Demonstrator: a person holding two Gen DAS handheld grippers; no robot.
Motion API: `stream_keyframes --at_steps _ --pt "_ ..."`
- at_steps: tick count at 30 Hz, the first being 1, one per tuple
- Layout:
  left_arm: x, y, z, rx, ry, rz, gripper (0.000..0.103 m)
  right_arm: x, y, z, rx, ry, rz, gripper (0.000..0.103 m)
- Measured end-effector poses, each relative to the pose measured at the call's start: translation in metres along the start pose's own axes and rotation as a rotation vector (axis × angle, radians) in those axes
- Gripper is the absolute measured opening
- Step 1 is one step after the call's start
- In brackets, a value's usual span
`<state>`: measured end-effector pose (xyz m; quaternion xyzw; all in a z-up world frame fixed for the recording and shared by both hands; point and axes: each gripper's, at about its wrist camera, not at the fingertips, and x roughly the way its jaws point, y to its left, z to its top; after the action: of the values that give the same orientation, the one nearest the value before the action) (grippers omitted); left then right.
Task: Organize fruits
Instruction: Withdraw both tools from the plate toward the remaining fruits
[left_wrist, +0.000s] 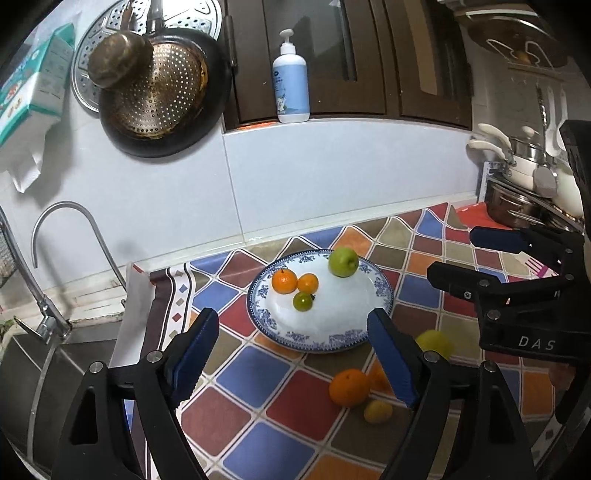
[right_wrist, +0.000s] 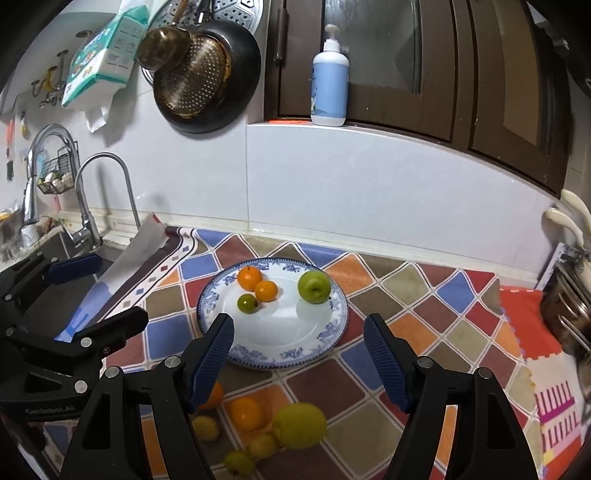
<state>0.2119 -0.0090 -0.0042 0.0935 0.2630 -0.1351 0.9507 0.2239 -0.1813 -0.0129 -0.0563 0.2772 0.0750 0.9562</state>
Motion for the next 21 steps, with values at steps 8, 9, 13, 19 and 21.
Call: stream_keyframes --at_steps 8,9,13,19,21 --pt "-0.019 -0.006 -0.017 0.058 -0.014 -0.033 0.082 -0.024 0.012 -0.020 0.006 0.003 -0.019 0.073" --pt "-0.021 -0.008 -0.020 0.075 -0.019 -0.039 0.082 -0.027 0.013 -0.023 0.002 0.004 -0.023 0.073" --pt "-0.026 -0.013 -0.029 0.124 -0.025 -0.064 0.082 -0.036 0.020 -0.034 -0.005 0.008 -0.038 0.073" --pt "-0.025 -0.016 -0.043 0.183 -0.018 -0.110 0.081 -0.038 0.030 -0.050 -0.023 0.042 -0.046 0.073" --pt "-0.023 -0.017 -0.048 0.200 -0.012 -0.129 0.078 -0.037 0.033 -0.054 -0.028 0.054 -0.048 0.073"
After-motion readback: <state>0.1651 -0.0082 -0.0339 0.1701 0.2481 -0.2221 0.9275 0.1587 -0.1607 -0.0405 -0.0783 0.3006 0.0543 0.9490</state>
